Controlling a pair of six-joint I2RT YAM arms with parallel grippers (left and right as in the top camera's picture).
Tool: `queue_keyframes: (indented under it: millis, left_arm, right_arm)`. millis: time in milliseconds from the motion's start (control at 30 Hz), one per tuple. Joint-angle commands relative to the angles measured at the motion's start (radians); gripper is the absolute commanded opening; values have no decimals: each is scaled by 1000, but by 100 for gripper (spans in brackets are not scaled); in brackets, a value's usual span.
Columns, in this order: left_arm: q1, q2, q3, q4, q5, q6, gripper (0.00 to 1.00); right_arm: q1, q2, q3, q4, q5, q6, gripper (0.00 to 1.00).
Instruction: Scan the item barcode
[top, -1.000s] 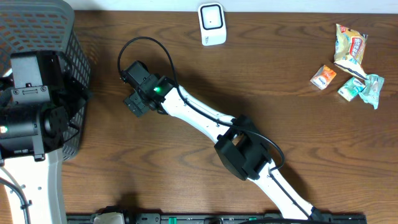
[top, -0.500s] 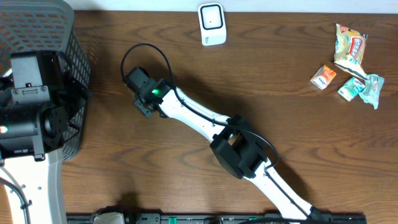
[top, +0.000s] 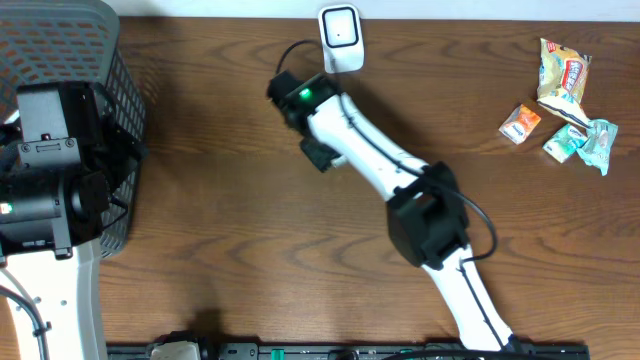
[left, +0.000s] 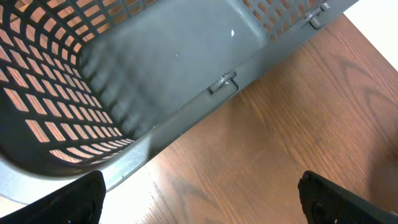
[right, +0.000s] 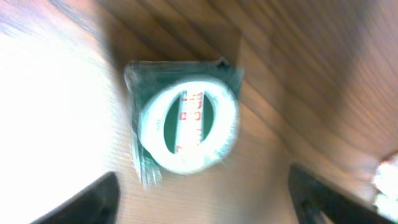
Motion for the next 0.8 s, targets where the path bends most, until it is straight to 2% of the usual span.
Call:
queue_keyframes:
  millis: [0,100,133,267,367,400,467,533,667,767]
  left_arm:
    - [5,1,-5,-3,-10,-13,98]
    - [5,1,-5,-3,-10,-13,97]
    - [5,1,-5,-3,-10,-13,98]
    - [5,1,-5,-3,-10,-13,98]
    - [5,1,-5,-3,-10,-13,98]
    - [5,1,-5,-3,-10,-13,98]
    - [5,1,-5,-3,-10,-13,98]
    - [5,1,-5,-3,-10,-13,98]
    - [5,1,-5,-3,-10,-13,98]
    - [5,1,-5,-3,-10,-13,98]
  right_arm:
    - [-24,-53,0,-52,20,-59,94]
    - [-47,-53,0,-71,-8,-22,99]
    - [-57,-53,0,-37,-43,131,92]
    - [-75,-53,0,40,-150,435,94]
    - [-93,-53,0,109,-255,652,87]
    - [-103,-52,0,142,-269,710,82]
    - [-118,-52,-1,183,-256,773,60]
    - [-134,-50,-6,228,-254,848,26]
    - [-127,-50,-24,282,-254,848,2]
    - [-115,-50,-47,311,-253,848,1]
